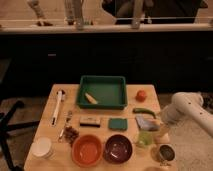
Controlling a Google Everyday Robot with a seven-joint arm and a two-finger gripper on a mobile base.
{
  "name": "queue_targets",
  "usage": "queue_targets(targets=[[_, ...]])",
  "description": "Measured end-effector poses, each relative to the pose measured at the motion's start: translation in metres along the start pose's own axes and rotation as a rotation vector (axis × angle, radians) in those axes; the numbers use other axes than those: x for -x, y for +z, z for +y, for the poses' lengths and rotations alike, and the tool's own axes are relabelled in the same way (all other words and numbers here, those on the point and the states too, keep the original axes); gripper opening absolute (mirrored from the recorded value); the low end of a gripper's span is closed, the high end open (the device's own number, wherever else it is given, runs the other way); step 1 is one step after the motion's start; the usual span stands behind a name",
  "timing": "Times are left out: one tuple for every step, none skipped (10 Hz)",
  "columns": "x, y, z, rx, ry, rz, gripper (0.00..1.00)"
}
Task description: Wipe tray with towel
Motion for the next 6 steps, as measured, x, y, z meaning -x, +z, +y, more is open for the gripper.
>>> queue_targets(targets=[[0.004,0.003,0.000,0.002,-0.006,-0.005,0.80],[0.004,0.006,0.000,0.006,-0.014,-0.009,0.80],[0.002,0.008,0.001,0.016,-0.021,-0.010,0.80],[0.005,0.013,-0.002,0.029,-0.036,-0.014,0.80],[0.006,0.017,-0.004,0.042,-0.044,-0.013,0.80],[0.003,0.020,-0.004,0.054,-0.045,-0.010,0.80]])
